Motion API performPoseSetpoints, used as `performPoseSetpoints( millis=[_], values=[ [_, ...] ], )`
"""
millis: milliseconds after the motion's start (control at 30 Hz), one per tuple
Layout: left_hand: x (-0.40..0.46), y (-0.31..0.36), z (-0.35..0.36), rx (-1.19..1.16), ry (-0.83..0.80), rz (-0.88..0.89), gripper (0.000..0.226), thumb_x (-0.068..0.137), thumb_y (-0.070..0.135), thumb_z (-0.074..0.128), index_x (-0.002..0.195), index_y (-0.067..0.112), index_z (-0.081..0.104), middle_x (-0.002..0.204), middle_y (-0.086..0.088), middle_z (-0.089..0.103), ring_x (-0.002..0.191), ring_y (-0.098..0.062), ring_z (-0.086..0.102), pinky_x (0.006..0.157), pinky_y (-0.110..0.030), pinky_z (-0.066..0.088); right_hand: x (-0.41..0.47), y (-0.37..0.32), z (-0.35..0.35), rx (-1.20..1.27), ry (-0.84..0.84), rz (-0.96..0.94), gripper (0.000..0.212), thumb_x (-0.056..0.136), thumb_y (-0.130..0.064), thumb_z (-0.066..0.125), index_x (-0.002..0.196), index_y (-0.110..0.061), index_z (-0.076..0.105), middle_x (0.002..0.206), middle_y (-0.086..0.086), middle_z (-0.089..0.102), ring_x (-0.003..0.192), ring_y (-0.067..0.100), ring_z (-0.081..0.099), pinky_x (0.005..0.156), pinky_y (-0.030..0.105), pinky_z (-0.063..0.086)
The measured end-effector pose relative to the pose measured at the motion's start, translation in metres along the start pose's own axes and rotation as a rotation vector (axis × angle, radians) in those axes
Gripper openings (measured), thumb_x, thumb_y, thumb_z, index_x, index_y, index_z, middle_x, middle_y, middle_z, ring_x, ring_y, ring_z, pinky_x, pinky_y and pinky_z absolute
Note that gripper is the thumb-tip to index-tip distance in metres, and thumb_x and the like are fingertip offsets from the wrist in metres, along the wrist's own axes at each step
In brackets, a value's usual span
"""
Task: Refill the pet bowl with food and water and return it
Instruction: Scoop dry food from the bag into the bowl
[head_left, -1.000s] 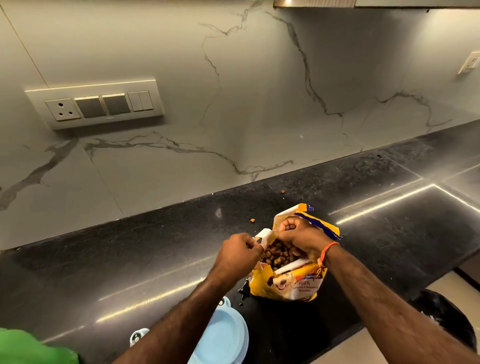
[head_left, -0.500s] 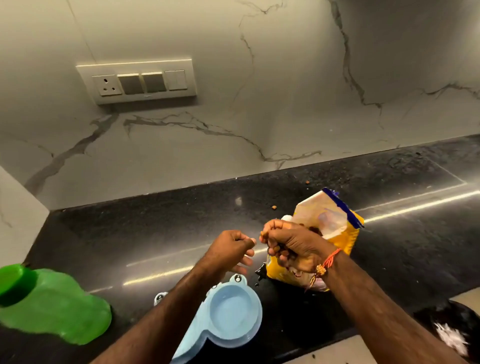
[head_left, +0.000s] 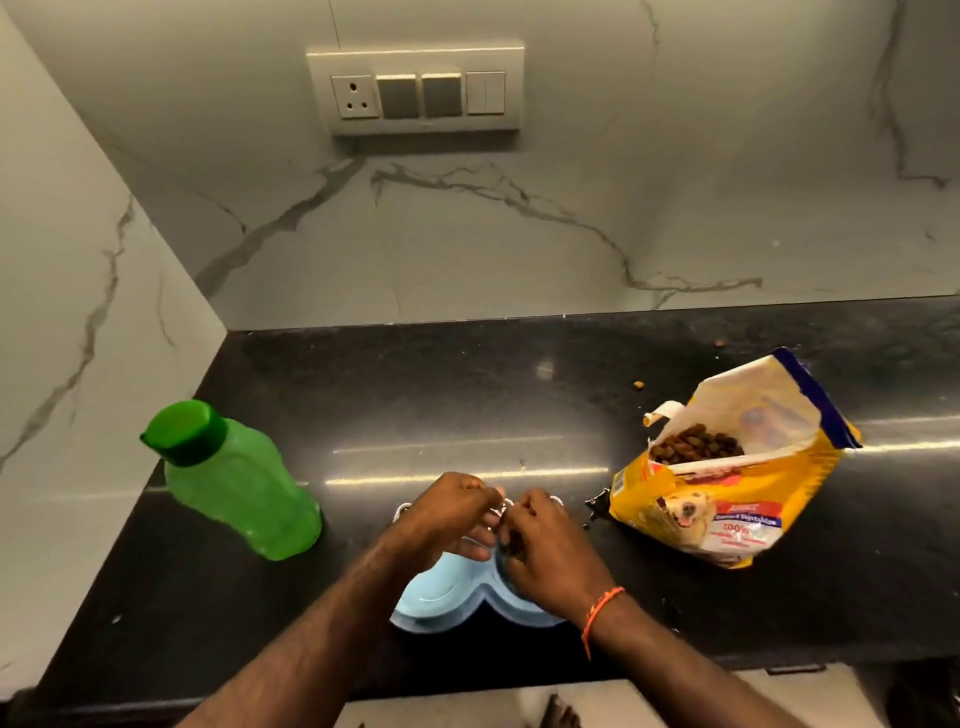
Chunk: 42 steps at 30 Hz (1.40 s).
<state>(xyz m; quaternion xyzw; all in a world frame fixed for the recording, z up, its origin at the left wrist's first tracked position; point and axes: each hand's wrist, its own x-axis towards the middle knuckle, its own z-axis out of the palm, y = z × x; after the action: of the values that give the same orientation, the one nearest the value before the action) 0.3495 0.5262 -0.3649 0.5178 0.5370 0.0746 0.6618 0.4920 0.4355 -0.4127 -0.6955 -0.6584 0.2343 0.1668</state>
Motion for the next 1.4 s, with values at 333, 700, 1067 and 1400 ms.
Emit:
performPoseSetpoints(
  millis=[333,700,1067,1400],
  values=[
    [0.002,0.003,0.001,0.082,0.055,0.051,0.022,0.098,0.026,0.064,0.093,0.008,0.075,0.084,-0.007,0.070,0.068,-0.019,0.064,0.065,-0.031,0.058,-0.012,-0.017,-0.011,-0.134,-0.019,-0.037,0.046,0.073,-0.042,0.034,0.082,-0.024,0.075,0.095,-0.006,0.072,0.089,0.017,0.064,0.076,0.033,0.053],
    [0.009,0.036,0.022,0.230,0.065,0.187,0.022,0.100,0.028,0.064,0.095,0.009,0.073,0.090,-0.010,0.076,0.064,-0.016,0.066,0.051,-0.024,0.052,0.007,-0.007,-0.104,-0.099,0.326,0.179,0.021,0.086,-0.020,0.056,0.086,-0.020,0.077,0.090,0.001,0.076,0.086,0.022,0.068,0.074,0.033,0.050],
    [0.038,0.099,0.092,0.359,-0.008,0.351,0.023,0.098,0.031,0.067,0.094,0.009,0.072,0.096,-0.015,0.077,0.068,-0.013,0.069,0.060,-0.031,0.059,0.019,0.094,-0.184,-0.279,-0.017,0.581,0.056,0.067,-0.065,0.073,0.111,-0.031,0.073,0.114,0.004,0.070,0.114,0.027,0.062,0.093,0.035,0.049],
    [0.046,0.112,0.136,0.448,-0.075,0.377,0.022,0.095,0.025,0.066,0.075,0.018,0.072,0.070,-0.006,0.072,0.063,-0.014,0.066,0.057,-0.031,0.060,0.013,0.114,-0.167,-0.304,-0.246,0.644,0.093,0.075,-0.071,0.066,0.153,-0.039,0.027,0.165,0.012,0.017,0.151,0.044,0.014,0.120,0.059,0.022]
  ],
)
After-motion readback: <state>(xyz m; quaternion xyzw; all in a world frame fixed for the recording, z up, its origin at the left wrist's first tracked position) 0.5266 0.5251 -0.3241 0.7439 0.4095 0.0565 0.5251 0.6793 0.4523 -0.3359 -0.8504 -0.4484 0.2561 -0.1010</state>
